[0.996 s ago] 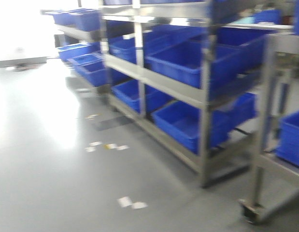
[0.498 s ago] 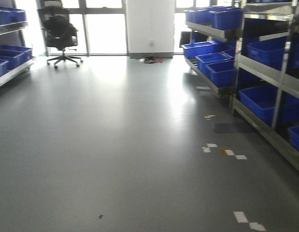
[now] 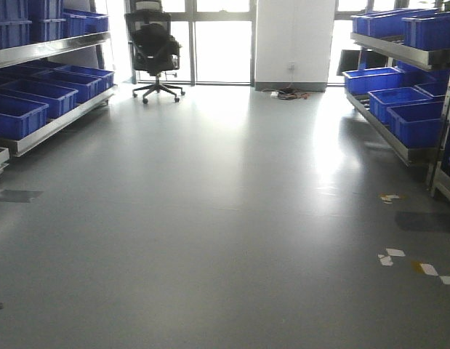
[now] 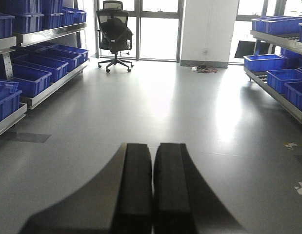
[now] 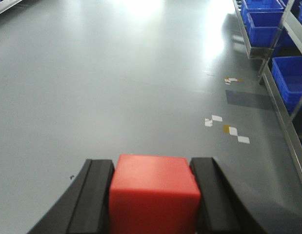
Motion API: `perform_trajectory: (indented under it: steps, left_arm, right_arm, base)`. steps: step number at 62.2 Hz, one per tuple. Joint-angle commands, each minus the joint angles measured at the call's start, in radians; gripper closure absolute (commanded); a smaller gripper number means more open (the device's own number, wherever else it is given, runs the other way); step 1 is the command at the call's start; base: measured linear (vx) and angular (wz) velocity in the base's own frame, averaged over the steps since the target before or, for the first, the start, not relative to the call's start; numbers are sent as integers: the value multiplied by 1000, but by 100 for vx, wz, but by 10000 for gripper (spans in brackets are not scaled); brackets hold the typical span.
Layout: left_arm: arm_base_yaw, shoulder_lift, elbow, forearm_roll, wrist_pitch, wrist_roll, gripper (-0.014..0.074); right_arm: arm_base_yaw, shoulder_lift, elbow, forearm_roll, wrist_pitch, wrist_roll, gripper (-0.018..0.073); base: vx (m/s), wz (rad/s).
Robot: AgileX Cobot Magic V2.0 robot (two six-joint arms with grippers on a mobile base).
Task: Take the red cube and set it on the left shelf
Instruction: 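Drive the base across the room holding the red cube in the right gripper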
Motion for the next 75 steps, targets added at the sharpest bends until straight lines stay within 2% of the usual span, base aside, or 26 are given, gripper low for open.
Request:
perform_trajectory:
  steps: [1,48,75]
  left_arm:
    - [0,-16,24,-5,-90,-7,495]
    - [0,-16,24,-5,-90,-7,495]
    - [0,-16,24,-5,-90,-7,495]
  right_arm:
    - [-3,16,-26,-25,-85,-8,448]
    - [-3,16,-26,-25,-84,-8,448]
    - [-3,16,-26,-25,-84,-8,448]
  base:
    - [47,15]
    - [57,12]
    - [67,40]
